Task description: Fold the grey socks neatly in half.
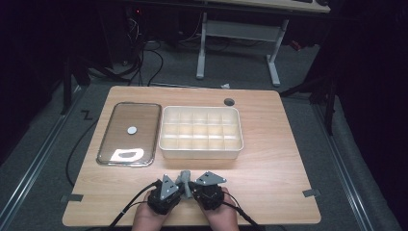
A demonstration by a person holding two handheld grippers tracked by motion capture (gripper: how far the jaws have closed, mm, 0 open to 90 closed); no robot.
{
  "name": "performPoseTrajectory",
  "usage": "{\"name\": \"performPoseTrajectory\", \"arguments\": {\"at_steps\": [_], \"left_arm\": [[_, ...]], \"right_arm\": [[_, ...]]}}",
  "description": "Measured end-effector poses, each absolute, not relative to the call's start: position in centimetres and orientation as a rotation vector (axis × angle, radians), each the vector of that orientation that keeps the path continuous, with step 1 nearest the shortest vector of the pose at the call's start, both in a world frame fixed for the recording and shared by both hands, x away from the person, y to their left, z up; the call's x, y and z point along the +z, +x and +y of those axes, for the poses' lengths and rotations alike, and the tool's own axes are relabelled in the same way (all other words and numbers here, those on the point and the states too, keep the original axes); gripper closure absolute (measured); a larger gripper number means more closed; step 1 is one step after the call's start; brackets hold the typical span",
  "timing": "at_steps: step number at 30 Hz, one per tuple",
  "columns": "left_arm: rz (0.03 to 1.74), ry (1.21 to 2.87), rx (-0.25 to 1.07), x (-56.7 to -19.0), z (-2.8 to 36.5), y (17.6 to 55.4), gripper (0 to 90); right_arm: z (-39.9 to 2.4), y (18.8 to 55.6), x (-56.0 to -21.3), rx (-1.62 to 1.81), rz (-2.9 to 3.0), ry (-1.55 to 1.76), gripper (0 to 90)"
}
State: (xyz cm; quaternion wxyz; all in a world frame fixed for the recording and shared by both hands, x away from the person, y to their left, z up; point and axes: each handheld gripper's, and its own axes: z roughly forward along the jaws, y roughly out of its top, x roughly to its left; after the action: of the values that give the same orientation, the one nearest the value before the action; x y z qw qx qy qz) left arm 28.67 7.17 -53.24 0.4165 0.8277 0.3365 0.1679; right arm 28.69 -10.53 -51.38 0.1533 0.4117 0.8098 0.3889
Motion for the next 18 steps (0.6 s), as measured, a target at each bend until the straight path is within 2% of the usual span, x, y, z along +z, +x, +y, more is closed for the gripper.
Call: {"name": "performPoseTrajectory", "arguments": {"at_steps": [12, 15, 18], "left_arm": [[0.838, 1.970, 0.336, -52.5, 8.5, 28.5, 75.5], [0.848, 1.909, 0.407, -51.1, 10.3, 28.3, 75.5], [0.895, 1.911, 0.413, -51.1, 11.3, 28.7, 75.9]], "right_arm": [[-11.4, 28.9, -51.8, 1.113, 2.302, 1.207, 90.0], [-11.5, 28.9, -51.8, 1.109, 2.303, 1.208, 90.0], [-11.5, 28.9, -51.9, 1.111, 2.305, 1.212, 90.0]]}}
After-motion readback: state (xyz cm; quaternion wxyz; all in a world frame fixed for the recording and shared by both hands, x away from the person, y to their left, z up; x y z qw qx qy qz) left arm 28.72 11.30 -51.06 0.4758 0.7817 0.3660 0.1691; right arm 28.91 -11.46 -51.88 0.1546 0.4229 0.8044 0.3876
